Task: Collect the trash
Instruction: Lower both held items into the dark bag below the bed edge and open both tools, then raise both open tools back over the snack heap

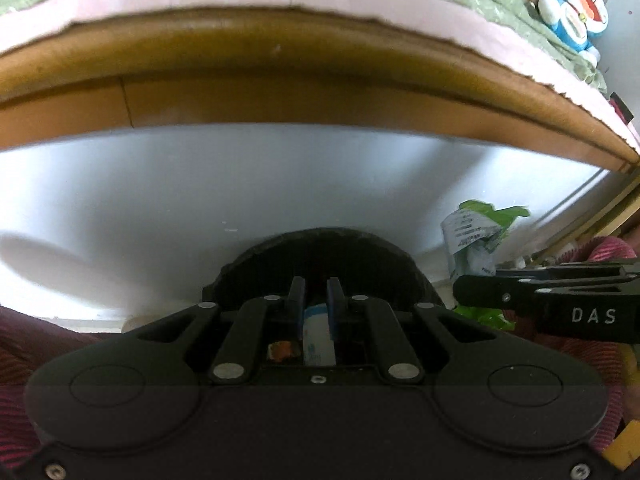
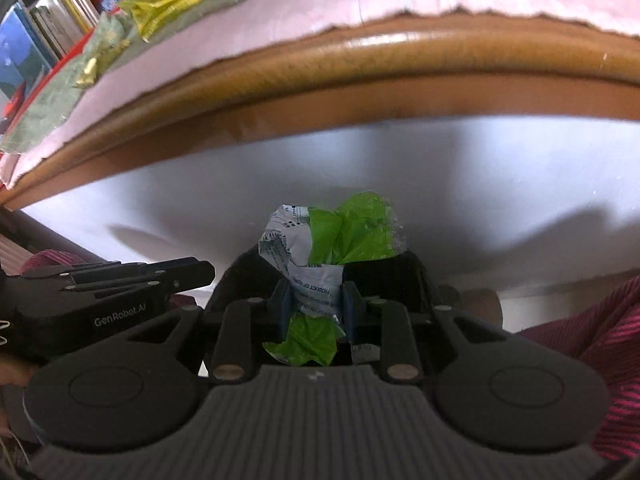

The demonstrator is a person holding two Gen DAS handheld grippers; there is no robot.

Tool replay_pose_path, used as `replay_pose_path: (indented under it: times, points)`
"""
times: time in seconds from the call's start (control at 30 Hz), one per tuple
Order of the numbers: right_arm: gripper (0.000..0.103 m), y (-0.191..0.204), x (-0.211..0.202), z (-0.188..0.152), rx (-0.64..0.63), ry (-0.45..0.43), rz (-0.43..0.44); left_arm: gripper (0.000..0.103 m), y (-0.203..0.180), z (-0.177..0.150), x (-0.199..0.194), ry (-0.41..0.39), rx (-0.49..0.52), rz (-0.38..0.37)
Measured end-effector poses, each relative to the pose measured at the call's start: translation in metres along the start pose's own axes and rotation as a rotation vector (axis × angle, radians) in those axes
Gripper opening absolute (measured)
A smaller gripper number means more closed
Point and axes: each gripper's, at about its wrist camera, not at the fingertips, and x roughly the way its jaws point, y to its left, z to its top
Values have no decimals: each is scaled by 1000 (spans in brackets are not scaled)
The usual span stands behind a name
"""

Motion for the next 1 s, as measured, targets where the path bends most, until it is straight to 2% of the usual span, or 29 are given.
replay_pose_path:
  times: [0.17, 0.2, 0.27, 0.4, 0.7, 0.83, 1.0]
  points:
    - [37, -1, 13, 0, 5, 39, 1, 14, -3, 1, 9, 19, 6, -1]
    - [45, -1, 14, 0, 6, 41, 1, 14, -3, 1, 10, 21, 5, 0]
    - [53, -2, 15, 0, 13, 39, 5, 20, -3, 1, 13, 25, -3, 4]
    - [54, -2, 17, 4, 18, 33, 4, 34, -1, 1, 13, 22, -9, 10]
    - [56, 0, 9, 0, 1, 16, 0, 46, -2, 2, 3, -7, 1, 30]
    - [59, 5, -2, 3, -43, -11, 13, 49, -5, 4, -9, -41, 15, 34]
    - [68, 14, -31, 12, -147, -89, 88, 57, -13, 10, -46, -184, 70, 52]
